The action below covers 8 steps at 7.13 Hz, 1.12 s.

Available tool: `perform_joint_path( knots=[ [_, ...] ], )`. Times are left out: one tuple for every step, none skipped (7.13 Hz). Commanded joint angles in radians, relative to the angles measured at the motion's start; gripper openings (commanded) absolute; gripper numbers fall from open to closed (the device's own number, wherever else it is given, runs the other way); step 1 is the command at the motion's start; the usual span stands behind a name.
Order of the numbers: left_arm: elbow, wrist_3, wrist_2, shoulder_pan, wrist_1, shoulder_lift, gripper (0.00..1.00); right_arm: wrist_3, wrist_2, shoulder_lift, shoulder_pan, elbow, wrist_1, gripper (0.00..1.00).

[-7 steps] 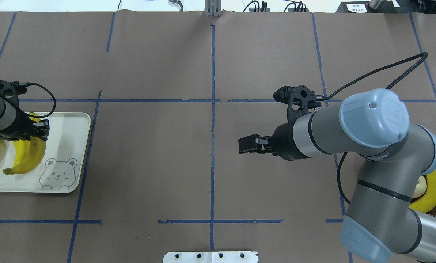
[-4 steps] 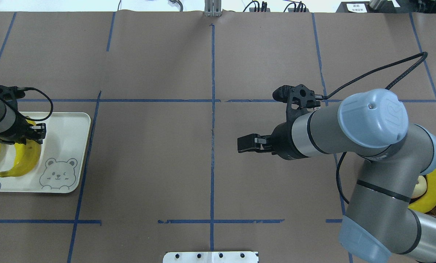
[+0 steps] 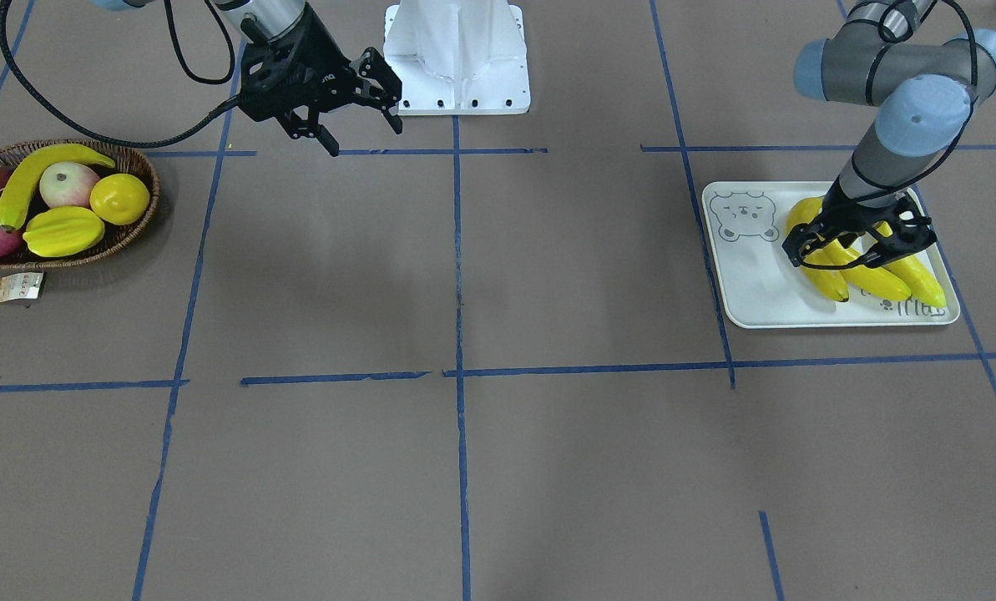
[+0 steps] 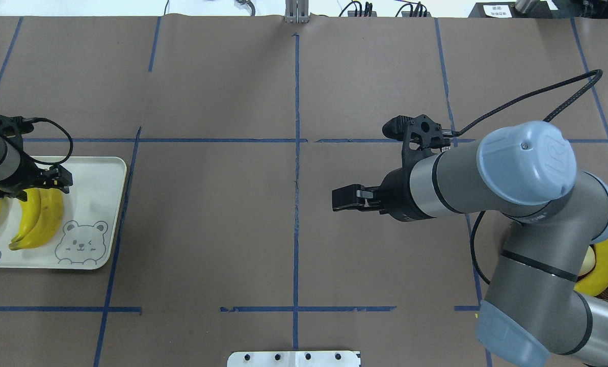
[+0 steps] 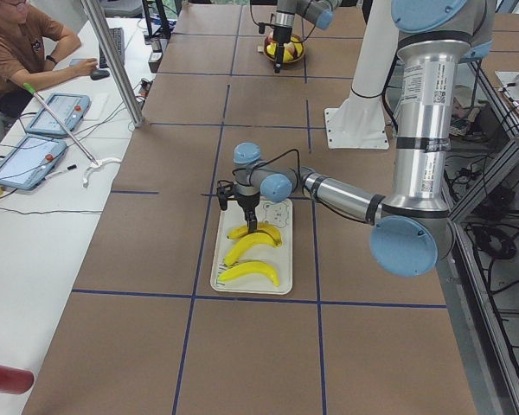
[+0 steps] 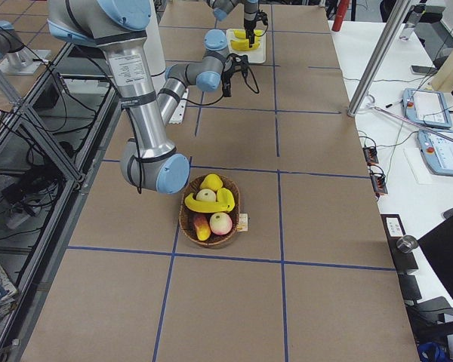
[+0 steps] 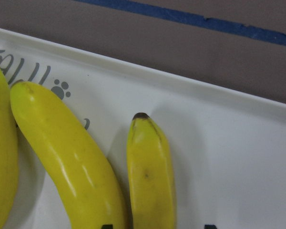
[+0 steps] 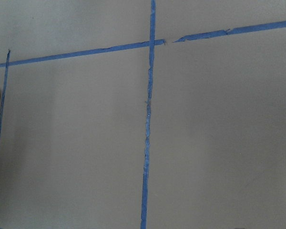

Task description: Transfer all bananas from basket to plate

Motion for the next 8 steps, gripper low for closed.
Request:
perform_joint_path(
  knots=[
    [-0.064, 0.025, -0.006, -0.046, 0.008, -0.004, 0.99, 0.001, 0.008, -0.141, 0.022, 0.093, -0.007, 1.00],
    [-0.098, 0.024, -0.062, -0.077, 0.011, -0.007, 0.99, 0.001, 0.007, -0.217, 0.047, 0.132, -0.008, 1.00],
    [-0.133, 0.018, -0.101, -0.086, 0.013, -0.022, 0.99, 0.001, 0.004, -0.285, 0.083, 0.134, -0.007, 1.00],
    [-0.170, 0.015, -0.103, -0.086, 0.015, -0.028, 0.99, 0.000, -0.001, -0.367, 0.120, 0.154, -0.005, 1.00],
    [-0.213, 0.013, -0.104, -0.088, 0.019, -0.028, 0.99, -0.011, 0.006, -0.476, 0.149, 0.200, 0.004, 1.00],
    [-0.224, -0.010, -0.104, -0.085, 0.024, -0.039, 0.99, -0.079, 0.008, -0.535, 0.171, 0.217, 0.011, 1.00],
    [-0.224, -0.045, -0.104, -0.083, 0.025, -0.062, 0.99, -0.171, 0.013, -0.613, 0.173, 0.211, 0.081, 1.00],
    [-0.224, -0.072, -0.106, -0.082, 0.025, -0.080, 0.99, -0.187, 0.048, -0.714, 0.191, 0.179, 0.246, 1.00]
  ],
)
